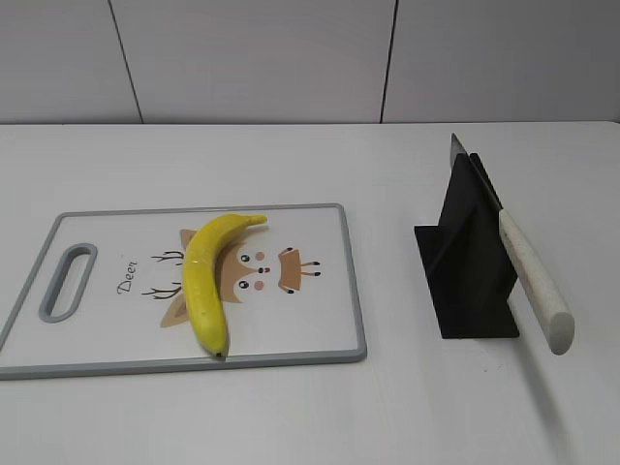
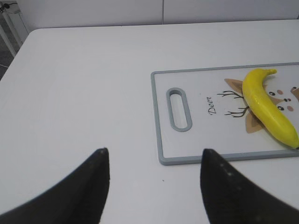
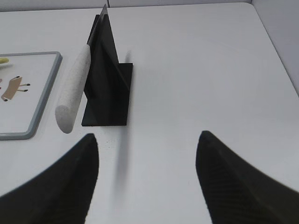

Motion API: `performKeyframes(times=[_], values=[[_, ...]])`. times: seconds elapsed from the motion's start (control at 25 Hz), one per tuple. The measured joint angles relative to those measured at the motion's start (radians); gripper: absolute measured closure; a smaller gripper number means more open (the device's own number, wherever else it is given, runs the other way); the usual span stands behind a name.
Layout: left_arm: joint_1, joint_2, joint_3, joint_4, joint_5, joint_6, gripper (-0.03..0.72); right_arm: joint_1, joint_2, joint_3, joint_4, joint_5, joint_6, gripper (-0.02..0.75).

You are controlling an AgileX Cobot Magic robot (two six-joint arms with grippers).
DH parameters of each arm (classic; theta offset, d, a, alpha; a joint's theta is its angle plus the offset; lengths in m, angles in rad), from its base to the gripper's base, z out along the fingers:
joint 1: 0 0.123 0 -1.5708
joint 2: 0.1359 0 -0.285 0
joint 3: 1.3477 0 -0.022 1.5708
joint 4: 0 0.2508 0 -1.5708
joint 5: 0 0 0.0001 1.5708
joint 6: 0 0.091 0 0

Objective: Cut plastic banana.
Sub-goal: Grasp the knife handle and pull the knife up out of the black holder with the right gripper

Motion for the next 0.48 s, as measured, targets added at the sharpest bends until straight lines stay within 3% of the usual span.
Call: performKeyframes(times=[0.48], values=[[0.000, 0.000, 0.000, 0.000, 0.000, 0.000, 0.105, 0.000, 0.000, 0.000, 0.000, 0.000, 0.000, 0.220]])
